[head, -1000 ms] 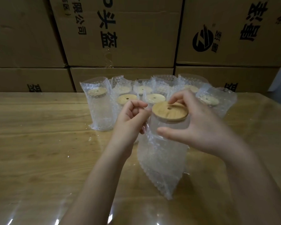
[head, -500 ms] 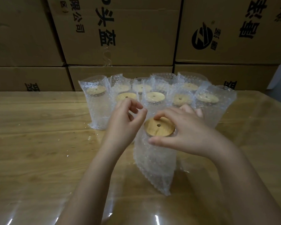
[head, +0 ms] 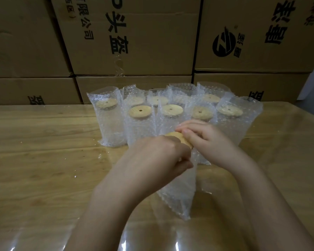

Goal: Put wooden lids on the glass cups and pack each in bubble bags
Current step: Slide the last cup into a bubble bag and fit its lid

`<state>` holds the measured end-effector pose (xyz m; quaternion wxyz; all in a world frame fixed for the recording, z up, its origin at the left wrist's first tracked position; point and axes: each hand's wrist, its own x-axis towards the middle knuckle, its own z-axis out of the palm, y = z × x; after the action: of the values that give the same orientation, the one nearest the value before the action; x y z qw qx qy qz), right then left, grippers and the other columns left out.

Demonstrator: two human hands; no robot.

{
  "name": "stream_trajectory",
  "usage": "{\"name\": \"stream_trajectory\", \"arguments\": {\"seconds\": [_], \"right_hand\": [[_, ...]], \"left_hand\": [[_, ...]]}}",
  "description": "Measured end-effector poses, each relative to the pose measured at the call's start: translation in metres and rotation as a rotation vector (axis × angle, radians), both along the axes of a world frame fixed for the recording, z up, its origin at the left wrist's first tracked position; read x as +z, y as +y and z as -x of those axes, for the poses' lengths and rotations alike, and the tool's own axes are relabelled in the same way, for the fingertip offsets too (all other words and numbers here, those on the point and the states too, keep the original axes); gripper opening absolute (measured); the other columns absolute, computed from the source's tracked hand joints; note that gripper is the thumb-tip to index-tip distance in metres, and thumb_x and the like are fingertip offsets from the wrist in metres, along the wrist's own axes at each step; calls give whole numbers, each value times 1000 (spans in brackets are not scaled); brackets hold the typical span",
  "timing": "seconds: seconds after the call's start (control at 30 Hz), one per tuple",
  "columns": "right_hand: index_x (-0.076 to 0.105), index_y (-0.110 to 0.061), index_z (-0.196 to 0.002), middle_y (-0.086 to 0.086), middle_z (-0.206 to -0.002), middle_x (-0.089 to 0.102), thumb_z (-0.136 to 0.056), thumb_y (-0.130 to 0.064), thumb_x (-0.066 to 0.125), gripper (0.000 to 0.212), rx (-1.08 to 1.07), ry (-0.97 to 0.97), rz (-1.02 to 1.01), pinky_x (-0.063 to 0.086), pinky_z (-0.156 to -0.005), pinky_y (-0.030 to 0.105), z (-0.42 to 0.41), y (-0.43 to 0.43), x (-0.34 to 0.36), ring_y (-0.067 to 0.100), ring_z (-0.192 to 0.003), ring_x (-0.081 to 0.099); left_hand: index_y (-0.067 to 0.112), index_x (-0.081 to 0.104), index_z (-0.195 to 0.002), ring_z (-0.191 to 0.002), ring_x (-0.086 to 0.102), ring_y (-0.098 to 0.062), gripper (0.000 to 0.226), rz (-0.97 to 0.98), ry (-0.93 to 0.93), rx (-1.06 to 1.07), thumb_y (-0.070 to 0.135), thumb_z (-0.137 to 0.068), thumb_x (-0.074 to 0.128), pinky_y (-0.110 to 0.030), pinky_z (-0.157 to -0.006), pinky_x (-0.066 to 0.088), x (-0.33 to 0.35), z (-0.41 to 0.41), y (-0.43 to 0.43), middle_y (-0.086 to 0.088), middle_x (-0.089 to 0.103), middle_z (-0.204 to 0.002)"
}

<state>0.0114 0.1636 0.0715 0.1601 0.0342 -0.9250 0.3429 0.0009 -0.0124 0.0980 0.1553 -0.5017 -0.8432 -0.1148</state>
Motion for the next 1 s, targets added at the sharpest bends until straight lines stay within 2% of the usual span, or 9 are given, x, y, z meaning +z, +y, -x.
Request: {"name": "stream_trajectory", "arguments": {"seconds": [0.13,0.23,0.33,0.4,0.47,0.57,0.73,0.9,1.0], "right_hand": [[67,-32,-94,-21,-98,62,-100,-20,45,26,-90,142,217,43,-82,9,-8,7,11,-10,-92,56],[68,-33,-90,-28,-87,62,-99,-21,45,27,-98,222,229,40,-72,3,-18,13,20,-13,-84,55],[71,-30,-89,-20,-90,64,-97,-21,48,26,-103,233,178,45,-67,10,-26,15,26,-2,-81,58],[70,-29,-91,-15,-93,64,-96,-19,49,24,-83,202,95,47,-68,15,-28,14,28,3,-80,58],[70,-26,-100,-17,-96,61,-97,-20,48,23,-70,170,-27,48,-76,20,-28,14,28,2,-87,57],[69,-23,-106,-19,-98,58,-95,-23,46,25,-61,167,-153,45,-82,18,-28,14,29,-3,-93,54],[66,-29,-104,-19,-97,56,-90,-26,50,21,-28,91,-198,47,-85,21,-30,17,29,-4,-92,53],[59,-39,-111,-22,-105,48,-92,-33,47,24,-43,28,-228,46,-89,26,-25,20,22,-4,-99,49],[62,-34,-106,-21,-103,52,-95,-28,49,17,-53,66,-192,49,-87,29,-19,18,18,-2,-94,53]], "left_hand": [[24,72,-88,-59,56,-3,21,-125,-45,-23,39,-91,58,-34,-58,52,12,7,-23,9,64,-80],[17,74,-84,-62,62,-6,27,-310,-25,-1,37,-92,59,-37,-56,54,14,20,-41,8,65,-77],[12,75,-89,-70,60,-7,30,-429,-43,67,36,-88,55,-31,-62,51,12,31,-47,7,64,-86],[12,75,-90,-72,60,-9,29,-434,-34,104,34,-86,56,-31,-64,50,9,36,-48,5,65,-96],[14,75,-88,-70,60,-10,23,-423,-25,139,32,-86,60,-26,-65,48,6,39,-49,3,62,-109],[16,75,-88,-70,58,-7,15,-389,-8,193,26,-86,63,-16,-64,42,3,44,-53,1,61,-116],[13,75,-91,-82,64,-16,12,-386,-79,196,21,-85,67,-31,-71,51,-3,50,-54,3,67,-104],[26,70,-97,-81,62,3,40,-332,-226,240,56,-78,50,-30,-72,56,-4,51,-55,15,64,-102],[35,64,-97,-81,61,6,51,-265,-243,306,72,-70,42,-33,-72,57,-5,52,-55,21,62,-100]]}}
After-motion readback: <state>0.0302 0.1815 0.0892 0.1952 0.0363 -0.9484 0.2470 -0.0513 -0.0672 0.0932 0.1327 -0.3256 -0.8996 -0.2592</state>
